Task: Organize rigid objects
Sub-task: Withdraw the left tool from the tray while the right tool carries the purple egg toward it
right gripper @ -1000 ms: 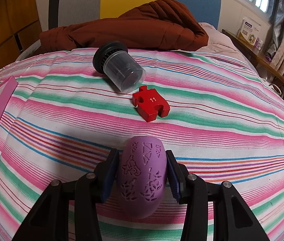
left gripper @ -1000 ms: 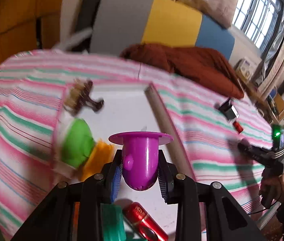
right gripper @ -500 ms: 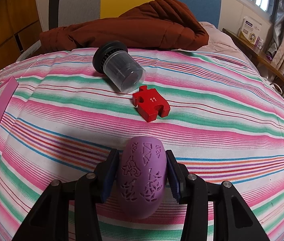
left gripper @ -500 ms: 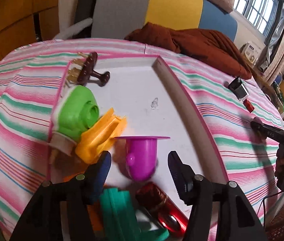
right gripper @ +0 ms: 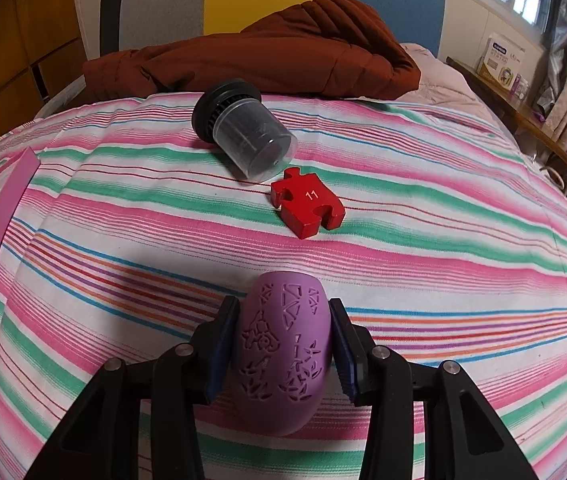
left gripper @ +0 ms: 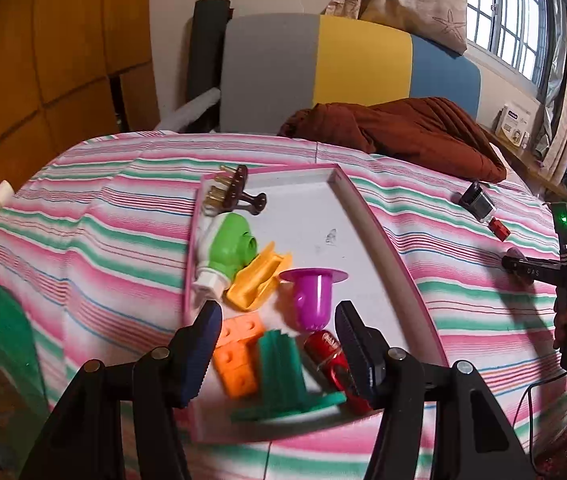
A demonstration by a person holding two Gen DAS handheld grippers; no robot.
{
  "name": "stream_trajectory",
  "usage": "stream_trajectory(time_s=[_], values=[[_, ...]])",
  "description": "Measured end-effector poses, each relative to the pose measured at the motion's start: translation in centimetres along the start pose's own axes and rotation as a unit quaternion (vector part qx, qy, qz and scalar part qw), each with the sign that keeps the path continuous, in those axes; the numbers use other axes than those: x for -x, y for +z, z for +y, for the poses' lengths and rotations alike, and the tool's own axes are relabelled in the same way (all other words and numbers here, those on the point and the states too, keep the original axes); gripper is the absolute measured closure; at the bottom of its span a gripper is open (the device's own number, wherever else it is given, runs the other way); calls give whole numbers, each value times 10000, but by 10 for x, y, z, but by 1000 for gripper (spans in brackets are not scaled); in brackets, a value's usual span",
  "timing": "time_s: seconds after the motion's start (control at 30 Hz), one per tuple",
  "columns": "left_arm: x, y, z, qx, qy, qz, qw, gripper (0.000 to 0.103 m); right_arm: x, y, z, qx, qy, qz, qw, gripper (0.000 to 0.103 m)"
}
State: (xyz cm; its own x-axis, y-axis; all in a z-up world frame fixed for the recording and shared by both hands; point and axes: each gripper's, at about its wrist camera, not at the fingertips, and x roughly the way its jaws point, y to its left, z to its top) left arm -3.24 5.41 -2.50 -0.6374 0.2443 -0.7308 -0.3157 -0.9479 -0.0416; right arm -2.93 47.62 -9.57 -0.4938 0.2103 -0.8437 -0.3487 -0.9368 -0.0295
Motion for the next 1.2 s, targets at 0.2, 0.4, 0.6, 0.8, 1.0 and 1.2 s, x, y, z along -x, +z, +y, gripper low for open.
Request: stream_trajectory(time_s=[0.2,0.4,0.6,0.8,1.0,1.2], values=[[22,-9,7,17,-5,-335,9994,44,3,-5,2,-18,137,23,9999,58],[34,-12,13,62,178,-479,9987,44,3,-8,5,72,103,-9,9999,58],[33,-14,24,229,216,-415,9986,44,6,-8,15,217,-61,173,9996,58],[26,-18,31,337,240,-285,9987,44,15,-16,27,222,-144,422,9988,59],[25,-21,33,316,293,-254,9987,44,25,-27,43,313,-70,531,9981,59],[25,-23,35,326,361,-229,9986,44,33,-36,56,435,40,580,9974,59]])
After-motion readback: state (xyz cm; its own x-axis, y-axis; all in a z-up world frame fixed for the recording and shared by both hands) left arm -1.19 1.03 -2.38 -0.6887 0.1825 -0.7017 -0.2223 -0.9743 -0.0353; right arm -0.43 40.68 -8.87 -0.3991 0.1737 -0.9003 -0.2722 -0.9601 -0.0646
